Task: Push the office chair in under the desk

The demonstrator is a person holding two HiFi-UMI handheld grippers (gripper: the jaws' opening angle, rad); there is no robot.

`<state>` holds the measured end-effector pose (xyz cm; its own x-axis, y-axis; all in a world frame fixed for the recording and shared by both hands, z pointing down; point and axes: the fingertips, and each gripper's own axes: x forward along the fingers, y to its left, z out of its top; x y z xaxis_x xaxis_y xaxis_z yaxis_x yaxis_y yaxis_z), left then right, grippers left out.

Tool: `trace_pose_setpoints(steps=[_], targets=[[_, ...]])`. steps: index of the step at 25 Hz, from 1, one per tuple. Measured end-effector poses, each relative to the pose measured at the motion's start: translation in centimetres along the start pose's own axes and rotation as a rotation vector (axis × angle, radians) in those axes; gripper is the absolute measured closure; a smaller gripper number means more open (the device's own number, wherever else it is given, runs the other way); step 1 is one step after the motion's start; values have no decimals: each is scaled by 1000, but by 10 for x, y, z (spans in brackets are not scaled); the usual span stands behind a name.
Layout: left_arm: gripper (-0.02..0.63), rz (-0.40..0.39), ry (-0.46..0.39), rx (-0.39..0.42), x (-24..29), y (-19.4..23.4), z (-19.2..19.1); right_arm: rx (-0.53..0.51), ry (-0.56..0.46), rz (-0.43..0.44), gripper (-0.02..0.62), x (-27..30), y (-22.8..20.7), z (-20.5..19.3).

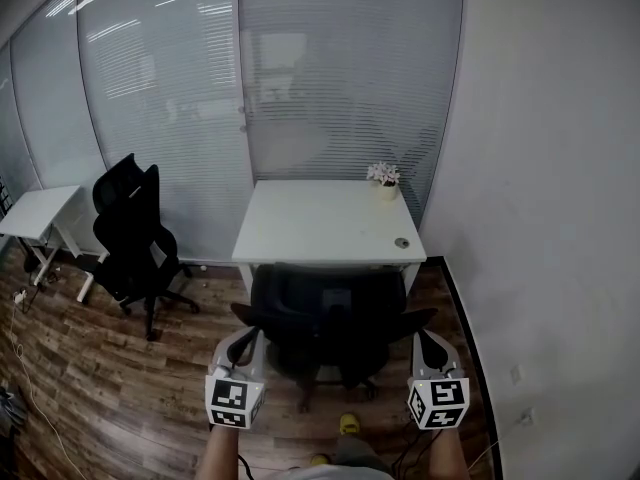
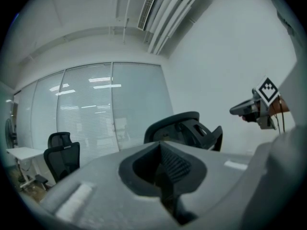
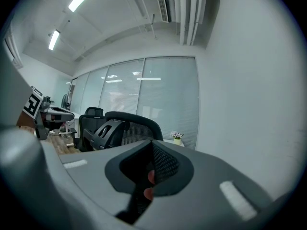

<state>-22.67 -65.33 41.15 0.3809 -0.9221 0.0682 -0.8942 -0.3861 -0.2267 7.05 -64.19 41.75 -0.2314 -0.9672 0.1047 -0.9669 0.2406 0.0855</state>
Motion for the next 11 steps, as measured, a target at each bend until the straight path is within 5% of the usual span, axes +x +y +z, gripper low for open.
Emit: trace_pose_setpoints(steps=[11], targets=[[607,14,-11,0,0,1,6,-2,-2,-6,595,-3,-6,-1]])
